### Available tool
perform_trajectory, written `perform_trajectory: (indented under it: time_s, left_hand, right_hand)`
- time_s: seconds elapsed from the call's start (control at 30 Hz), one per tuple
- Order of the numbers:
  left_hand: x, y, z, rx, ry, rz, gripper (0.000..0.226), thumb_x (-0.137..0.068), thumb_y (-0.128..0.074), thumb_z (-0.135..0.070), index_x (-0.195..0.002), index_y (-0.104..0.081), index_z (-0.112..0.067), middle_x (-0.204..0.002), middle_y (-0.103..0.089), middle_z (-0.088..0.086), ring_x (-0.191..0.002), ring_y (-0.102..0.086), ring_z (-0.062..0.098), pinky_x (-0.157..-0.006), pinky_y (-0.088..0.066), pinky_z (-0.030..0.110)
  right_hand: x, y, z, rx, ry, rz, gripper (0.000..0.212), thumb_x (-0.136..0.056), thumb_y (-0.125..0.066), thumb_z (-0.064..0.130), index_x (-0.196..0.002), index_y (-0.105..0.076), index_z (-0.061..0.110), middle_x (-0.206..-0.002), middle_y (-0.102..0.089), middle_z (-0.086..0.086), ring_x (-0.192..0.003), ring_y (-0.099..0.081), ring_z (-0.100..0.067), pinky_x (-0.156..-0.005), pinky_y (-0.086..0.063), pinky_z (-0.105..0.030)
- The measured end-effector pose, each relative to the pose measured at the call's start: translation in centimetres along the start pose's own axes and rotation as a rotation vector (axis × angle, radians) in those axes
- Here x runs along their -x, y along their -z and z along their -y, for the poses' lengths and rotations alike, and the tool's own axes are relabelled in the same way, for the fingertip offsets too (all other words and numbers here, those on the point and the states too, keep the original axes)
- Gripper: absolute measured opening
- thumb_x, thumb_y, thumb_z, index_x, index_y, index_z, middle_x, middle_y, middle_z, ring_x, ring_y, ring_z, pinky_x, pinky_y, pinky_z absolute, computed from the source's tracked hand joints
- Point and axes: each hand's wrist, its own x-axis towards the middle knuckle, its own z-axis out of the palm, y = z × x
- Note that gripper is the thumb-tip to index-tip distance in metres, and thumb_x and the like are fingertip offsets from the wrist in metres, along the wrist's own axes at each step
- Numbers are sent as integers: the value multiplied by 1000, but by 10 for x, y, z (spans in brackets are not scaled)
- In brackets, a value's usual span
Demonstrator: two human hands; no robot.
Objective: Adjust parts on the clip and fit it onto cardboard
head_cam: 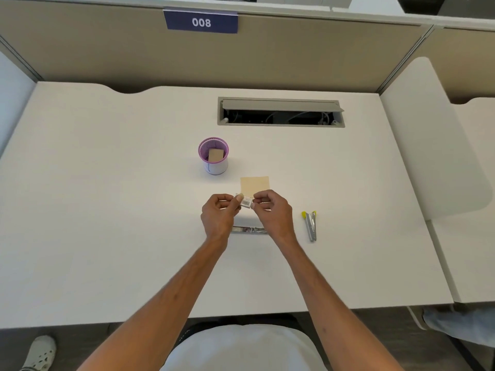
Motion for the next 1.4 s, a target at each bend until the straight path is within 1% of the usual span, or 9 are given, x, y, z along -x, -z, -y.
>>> perform_trajectory:
  time_s: [0.3,0.6,0.73,0.8,0.93,1.0,1.1,1.2,1.4]
  left_hand:
    - [-1,8,-1,29,6,-51,32,-88,-94,-36,-98,-81,-9,-92,-85,7,-87,-84,22,-96,-67,42]
    - [3,3,6,73,55,-30,31,-90,-92,-37,-98,-83,-9,-93,-85,8,-90,-85,22,-100,-65,41]
    - [2,2,7,69,81,-35,33,-91,-90,-40,-99,-82,-9,-92,-85,8,-91,-85,22,-100,-65,43]
    - [2,1,6,75,88,-35,37,-92,-89,-41,-104,-79,-8,-95,-85,9,-90,-85,21,-99,-65,42]
    - [5,-4,2,184,117,-6,45,-93,-89,-34,-123,-64,-11,-107,-83,12,-91,-85,21,-95,-66,34]
    - [6,-6,1,217,111,27,39,-97,-85,-27,-127,-69,-8,-110,-83,16,-95,-85,22,-95,-66,31]
    - [7,-7,1,231,81,72,30,-103,-78,-22,-122,-77,2,-114,-82,19,-108,-82,28,-100,-64,31]
    - [8,-8,3,231,74,75,31,-104,-76,-22,-120,-77,5,-115,-82,20,-112,-81,30,-100,-64,30]
    - [5,-8,3,231,82,77,28,-104,-77,-22,-118,-79,3,-116,-82,21,-111,-81,29,-106,-63,36]
  right_hand:
    - [-1,-9,7,-8,-4,27,18,-91,-79,6,-106,-77,16,-103,-80,5,-89,-76,-11,-70,-50,-6]
    - [-2,-8,1,-83,-66,-1,17,-90,-85,14,-104,-76,12,-98,-79,1,-83,-73,-9,-70,-54,-15]
    - [-4,-1,-2,-134,-89,-3,13,-96,-76,9,-107,-72,13,-101,-79,-4,-93,-78,-21,-81,-65,-36]
    - [-5,0,-3,-125,-60,-4,10,-96,-74,6,-103,-69,11,-101,-78,-5,-92,-78,-23,-83,-66,-39]
    - [-7,-1,-4,46,8,-22,16,-92,-67,-3,-94,-73,12,-97,-79,1,-88,-76,-19,-79,-58,-28]
    - [-9,-3,-4,99,29,-46,12,-93,-69,0,-95,-75,11,-99,-79,2,-87,-75,-15,-78,-56,-25]
    - [-11,-6,-3,174,48,-77,4,-95,-72,13,-92,-75,12,-98,-77,3,-82,-74,-11,-76,-56,-26]
    - [-15,-9,-2,208,38,-80,9,-94,-75,21,-88,-72,15,-98,-74,4,-79,-74,-9,-68,-49,-16]
    - [-22,-12,-2,261,27,-73,12,-91,-79,19,-87,-68,17,-100,-70,3,-79,-71,-13,-63,-44,-15]
